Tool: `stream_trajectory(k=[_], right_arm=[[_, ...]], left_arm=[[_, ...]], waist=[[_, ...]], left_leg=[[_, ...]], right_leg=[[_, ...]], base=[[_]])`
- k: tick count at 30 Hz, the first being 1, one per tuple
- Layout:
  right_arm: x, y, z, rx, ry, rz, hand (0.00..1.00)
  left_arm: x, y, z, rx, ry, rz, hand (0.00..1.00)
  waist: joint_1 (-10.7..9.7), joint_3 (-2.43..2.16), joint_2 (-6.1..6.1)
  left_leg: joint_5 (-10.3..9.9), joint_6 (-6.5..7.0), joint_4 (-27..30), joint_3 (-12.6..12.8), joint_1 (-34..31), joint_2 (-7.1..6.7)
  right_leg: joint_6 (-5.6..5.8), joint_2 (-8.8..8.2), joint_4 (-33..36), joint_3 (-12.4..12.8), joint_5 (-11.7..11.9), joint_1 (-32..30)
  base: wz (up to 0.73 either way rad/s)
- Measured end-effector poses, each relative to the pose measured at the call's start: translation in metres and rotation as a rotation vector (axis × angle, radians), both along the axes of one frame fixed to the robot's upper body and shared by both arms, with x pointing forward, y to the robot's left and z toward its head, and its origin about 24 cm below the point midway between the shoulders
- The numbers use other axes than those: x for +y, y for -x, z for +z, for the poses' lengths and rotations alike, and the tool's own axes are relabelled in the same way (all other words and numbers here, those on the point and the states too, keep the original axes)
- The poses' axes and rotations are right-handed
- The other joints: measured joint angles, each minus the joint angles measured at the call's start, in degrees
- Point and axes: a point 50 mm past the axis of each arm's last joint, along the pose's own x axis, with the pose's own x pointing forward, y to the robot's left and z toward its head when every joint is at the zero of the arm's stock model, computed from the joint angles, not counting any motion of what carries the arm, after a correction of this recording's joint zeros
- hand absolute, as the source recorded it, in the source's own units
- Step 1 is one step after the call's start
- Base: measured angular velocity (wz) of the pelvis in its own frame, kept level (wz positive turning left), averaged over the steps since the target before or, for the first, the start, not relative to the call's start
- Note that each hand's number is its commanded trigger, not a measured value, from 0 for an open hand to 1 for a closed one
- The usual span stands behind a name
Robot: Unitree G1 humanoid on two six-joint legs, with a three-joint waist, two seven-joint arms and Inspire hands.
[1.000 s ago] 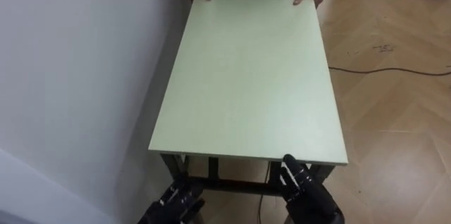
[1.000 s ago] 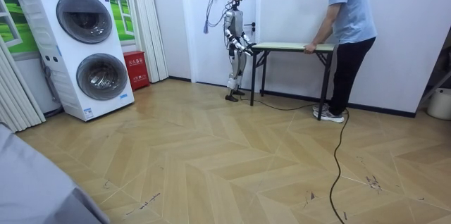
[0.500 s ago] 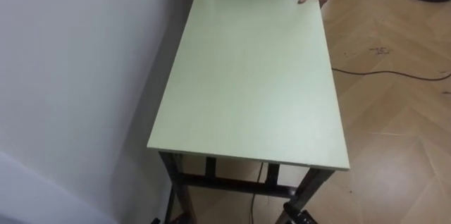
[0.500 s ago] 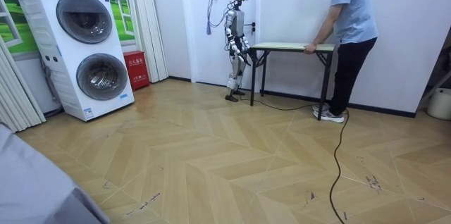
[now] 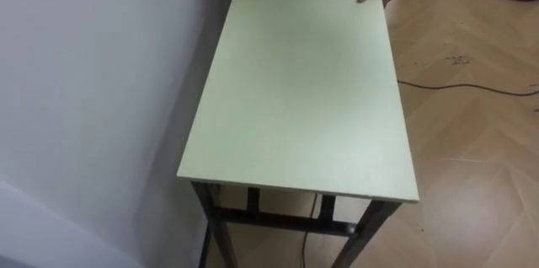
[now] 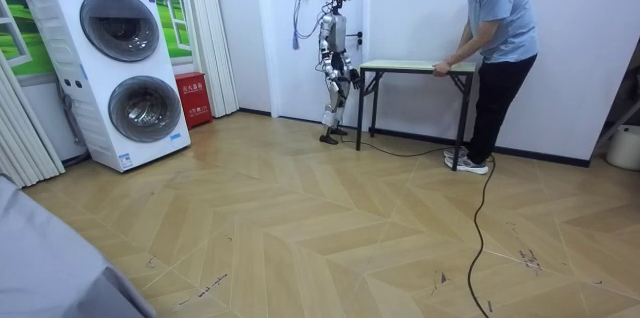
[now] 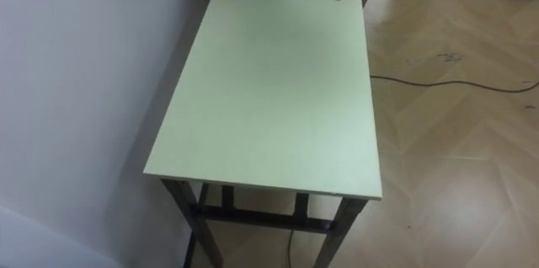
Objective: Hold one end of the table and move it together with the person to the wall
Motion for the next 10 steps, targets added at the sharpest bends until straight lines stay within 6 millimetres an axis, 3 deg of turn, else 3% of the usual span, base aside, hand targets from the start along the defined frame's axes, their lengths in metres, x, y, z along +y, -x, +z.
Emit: stream_trajectory(k=[10], right_arm=[[-0.007, 0.041, -0.007, 0.221, 0.105, 0.050, 0.00]], left_arm=[[0.015, 0.055, -0.008, 0.246, -0.142, -0.050, 0.00]], waist=[[0.2, -0.45, -0.26]], left_leg=[[0.0, 0.00, -0.1, 0.0, 0.2, 0.02]], right_leg=[[0.02, 0.11, -0.6, 0.2, 0.0, 0.3]], base=[[0.00]])
